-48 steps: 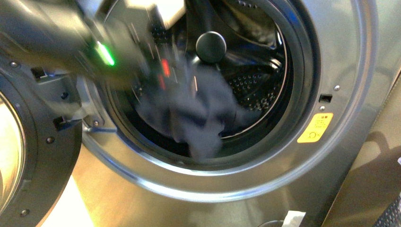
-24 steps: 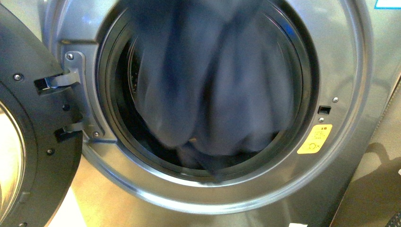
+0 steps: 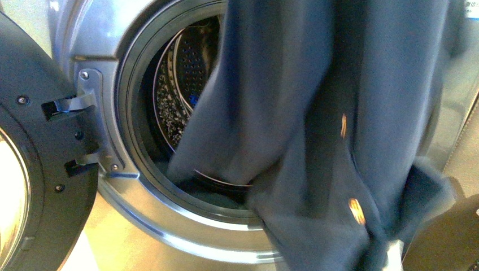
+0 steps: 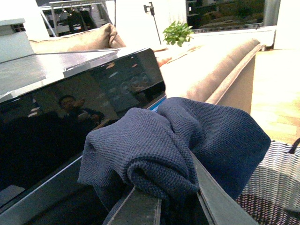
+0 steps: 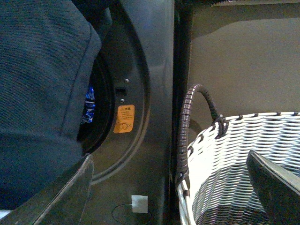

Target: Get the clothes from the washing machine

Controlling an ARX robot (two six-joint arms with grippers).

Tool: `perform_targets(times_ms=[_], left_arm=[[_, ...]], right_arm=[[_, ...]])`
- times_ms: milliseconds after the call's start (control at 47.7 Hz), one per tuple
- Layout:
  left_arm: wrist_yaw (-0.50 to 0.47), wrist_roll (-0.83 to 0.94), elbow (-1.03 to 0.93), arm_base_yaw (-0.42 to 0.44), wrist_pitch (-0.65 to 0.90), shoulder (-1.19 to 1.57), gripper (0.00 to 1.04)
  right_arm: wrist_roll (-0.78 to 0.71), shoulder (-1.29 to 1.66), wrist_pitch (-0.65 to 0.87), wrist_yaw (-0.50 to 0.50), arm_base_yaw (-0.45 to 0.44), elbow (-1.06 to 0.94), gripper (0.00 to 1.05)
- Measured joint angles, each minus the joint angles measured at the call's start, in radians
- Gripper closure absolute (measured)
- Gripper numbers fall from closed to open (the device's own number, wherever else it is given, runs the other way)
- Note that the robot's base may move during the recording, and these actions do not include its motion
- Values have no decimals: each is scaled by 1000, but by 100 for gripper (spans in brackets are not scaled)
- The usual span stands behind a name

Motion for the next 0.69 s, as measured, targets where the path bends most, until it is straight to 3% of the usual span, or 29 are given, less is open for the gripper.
perform_targets(times_ms=[251, 545, 691], left_arm=[[-1, -10, 86, -51, -18, -3, 96], [-36, -40, 301, -54, -86, 64, 96], [-41, -50, 312, -52, -96, 80, 96]], right_arm=[[0, 0, 0, 0, 0, 0, 7], [0, 0, 0, 0, 0, 0, 7], [0, 0, 0, 0, 0, 0, 7]])
